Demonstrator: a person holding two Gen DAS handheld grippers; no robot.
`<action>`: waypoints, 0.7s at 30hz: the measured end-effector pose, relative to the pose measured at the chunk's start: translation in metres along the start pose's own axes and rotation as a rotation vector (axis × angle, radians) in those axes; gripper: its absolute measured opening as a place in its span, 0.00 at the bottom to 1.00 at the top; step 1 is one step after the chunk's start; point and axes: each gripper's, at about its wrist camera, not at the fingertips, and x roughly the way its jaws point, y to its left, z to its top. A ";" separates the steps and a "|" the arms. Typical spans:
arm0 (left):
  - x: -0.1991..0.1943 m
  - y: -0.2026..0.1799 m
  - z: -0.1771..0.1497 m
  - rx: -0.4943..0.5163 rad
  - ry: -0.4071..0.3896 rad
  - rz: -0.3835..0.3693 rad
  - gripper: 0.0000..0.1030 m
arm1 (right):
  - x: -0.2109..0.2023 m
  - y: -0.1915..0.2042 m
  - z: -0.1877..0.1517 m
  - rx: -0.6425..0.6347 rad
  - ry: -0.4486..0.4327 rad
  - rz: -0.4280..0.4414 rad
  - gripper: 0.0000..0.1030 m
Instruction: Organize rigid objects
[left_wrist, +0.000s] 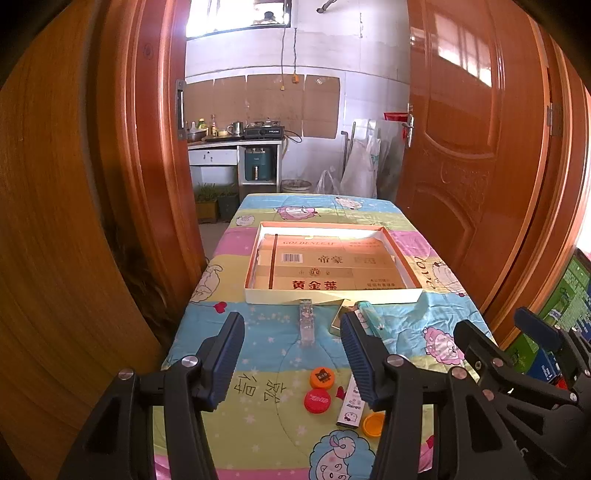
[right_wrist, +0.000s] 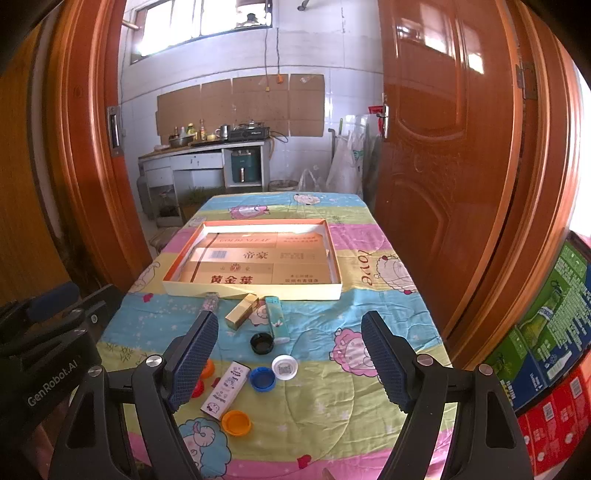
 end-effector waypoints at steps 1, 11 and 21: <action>0.000 0.000 0.000 0.001 -0.001 0.002 0.53 | 0.000 0.000 0.000 0.000 -0.001 0.000 0.79; 0.001 -0.002 0.000 0.001 0.002 -0.007 0.53 | 0.000 0.000 0.000 -0.002 0.000 0.000 0.79; 0.002 -0.002 -0.001 -0.002 0.003 -0.010 0.53 | 0.000 0.001 0.001 -0.002 0.003 0.002 0.79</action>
